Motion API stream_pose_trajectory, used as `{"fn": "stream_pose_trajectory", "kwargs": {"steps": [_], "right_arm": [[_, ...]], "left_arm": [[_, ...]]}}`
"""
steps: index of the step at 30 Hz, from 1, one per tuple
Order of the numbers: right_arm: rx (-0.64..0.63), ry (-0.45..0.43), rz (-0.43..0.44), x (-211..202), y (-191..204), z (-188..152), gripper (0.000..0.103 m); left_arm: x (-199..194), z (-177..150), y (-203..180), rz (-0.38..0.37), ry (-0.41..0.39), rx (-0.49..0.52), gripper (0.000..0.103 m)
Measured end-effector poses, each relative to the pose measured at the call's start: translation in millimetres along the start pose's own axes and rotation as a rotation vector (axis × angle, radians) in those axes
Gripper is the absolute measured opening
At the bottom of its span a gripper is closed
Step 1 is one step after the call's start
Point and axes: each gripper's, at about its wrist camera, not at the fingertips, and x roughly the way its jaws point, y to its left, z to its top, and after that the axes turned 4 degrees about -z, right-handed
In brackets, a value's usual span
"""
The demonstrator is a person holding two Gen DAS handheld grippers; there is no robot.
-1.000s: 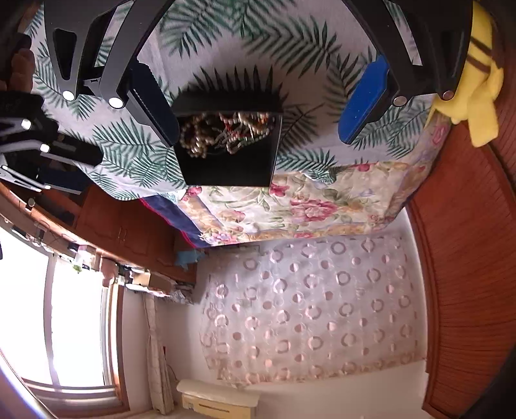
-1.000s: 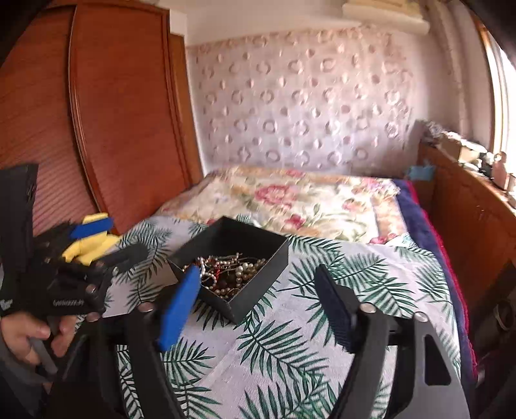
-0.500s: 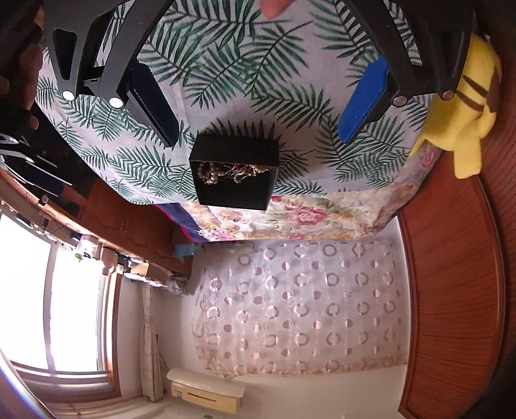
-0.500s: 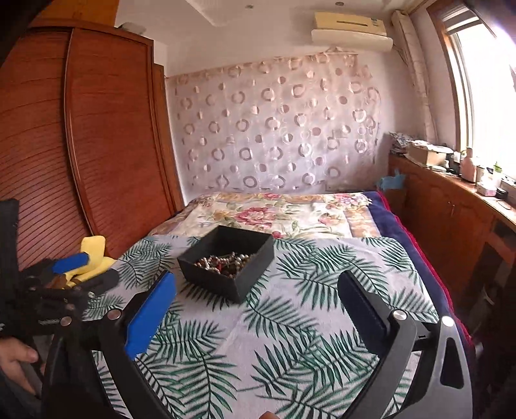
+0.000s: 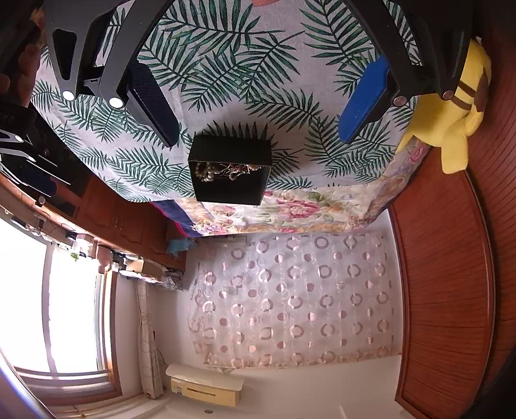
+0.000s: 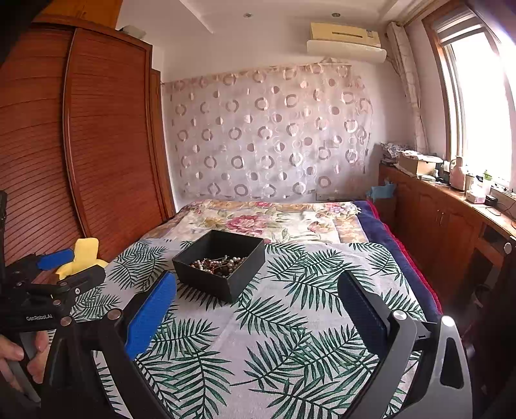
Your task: Organize jewelry
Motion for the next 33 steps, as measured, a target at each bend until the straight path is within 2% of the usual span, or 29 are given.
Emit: {"fn": "stream_pose_trajectory", "kwargs": {"steps": [33], "right_arm": [[0.002, 0.009, -0.009, 5.4, 0.5, -3.8, 0.101]], "left_arm": [[-6.2, 3.3, -0.8, -0.001, -0.016, -0.005, 0.096]]}}
